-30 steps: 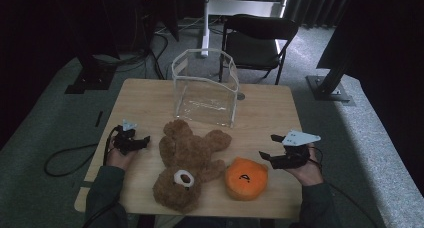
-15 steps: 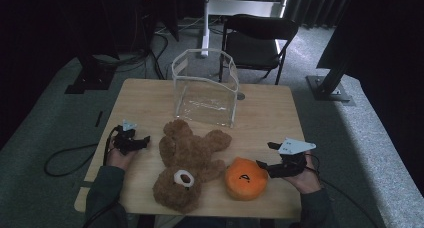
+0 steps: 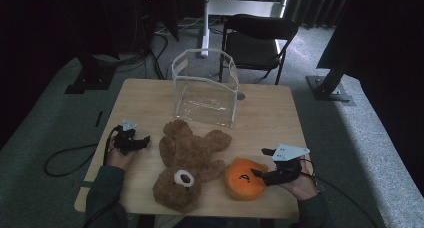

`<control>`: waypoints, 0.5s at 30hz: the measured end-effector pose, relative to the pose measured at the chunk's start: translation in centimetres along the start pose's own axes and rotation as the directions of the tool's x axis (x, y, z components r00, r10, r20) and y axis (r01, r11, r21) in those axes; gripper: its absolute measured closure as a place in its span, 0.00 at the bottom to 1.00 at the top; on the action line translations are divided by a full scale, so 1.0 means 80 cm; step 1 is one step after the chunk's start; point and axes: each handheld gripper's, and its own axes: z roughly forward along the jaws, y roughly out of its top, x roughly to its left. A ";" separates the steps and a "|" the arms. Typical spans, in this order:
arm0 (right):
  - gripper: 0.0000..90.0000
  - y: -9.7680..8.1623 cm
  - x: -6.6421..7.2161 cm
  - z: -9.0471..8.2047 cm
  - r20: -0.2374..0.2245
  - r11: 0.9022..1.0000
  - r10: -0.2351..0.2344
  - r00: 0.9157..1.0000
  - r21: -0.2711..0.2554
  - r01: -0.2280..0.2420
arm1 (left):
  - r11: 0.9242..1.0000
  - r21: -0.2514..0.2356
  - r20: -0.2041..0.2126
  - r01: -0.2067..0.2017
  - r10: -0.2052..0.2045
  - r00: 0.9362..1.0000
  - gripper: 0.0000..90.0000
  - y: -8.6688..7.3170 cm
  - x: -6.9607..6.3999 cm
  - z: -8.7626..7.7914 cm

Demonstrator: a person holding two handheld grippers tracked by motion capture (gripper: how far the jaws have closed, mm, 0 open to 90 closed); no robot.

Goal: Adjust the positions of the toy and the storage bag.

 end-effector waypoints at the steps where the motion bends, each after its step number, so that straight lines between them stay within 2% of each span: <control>1: 0.21 0.001 0.002 0.000 -0.004 1.000 -0.005 1.000 -0.001 0.005 | 1.000 0.000 0.000 0.000 0.000 1.000 0.32 0.000 0.000 0.000; 9: 0.19 0.004 0.014 0.001 -0.024 1.000 -0.018 1.000 0.009 0.019 | 1.000 0.000 0.000 0.000 0.000 1.000 0.32 0.000 0.000 0.000; 12: 0.19 0.005 0.017 0.001 -0.047 1.000 -0.018 0.999 0.002 0.019 | 1.000 0.000 0.000 0.000 0.000 1.000 0.32 0.000 0.000 0.000; 15: 0.14 0.004 0.019 0.007 -0.071 1.000 -0.017 0.997 0.023 0.019 | 1.000 0.000 0.000 0.000 0.000 1.000 0.32 0.000 0.000 0.000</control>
